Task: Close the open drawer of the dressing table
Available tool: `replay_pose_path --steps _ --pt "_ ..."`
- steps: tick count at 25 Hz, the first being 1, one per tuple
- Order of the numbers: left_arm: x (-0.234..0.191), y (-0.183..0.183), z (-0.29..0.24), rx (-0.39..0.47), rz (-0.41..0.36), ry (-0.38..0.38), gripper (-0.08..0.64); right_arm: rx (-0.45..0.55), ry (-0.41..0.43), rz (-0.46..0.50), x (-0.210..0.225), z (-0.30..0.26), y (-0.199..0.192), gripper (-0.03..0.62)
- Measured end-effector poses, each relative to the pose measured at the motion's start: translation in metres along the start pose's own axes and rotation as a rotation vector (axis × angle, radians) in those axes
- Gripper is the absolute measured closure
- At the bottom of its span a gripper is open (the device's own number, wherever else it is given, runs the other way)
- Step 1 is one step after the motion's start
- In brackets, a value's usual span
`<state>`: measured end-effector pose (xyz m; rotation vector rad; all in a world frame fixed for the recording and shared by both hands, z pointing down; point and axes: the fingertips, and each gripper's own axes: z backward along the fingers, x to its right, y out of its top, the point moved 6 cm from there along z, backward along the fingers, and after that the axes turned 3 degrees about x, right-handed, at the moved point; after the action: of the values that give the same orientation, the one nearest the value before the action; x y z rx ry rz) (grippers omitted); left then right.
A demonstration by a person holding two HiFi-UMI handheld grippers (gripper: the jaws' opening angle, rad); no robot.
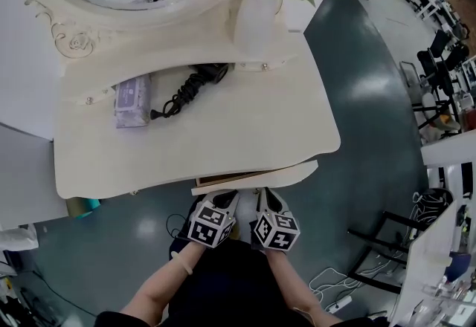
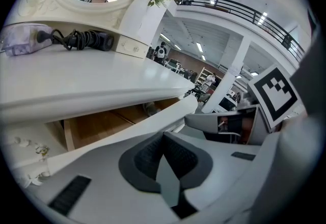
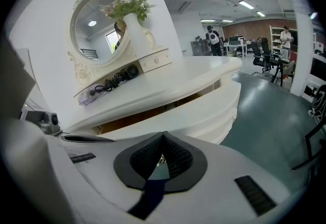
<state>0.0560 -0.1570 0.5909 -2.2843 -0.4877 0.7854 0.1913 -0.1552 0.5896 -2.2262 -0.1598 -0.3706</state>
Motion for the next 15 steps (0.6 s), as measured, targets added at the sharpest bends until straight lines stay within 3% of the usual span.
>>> replay_pose_path --steps 15 --pt "-0.022 0.011 -0.001 0.020 0.008 0.060 0.543 0.037 0.003 -0.031 -0.006 -0.021 0.012 0.569"
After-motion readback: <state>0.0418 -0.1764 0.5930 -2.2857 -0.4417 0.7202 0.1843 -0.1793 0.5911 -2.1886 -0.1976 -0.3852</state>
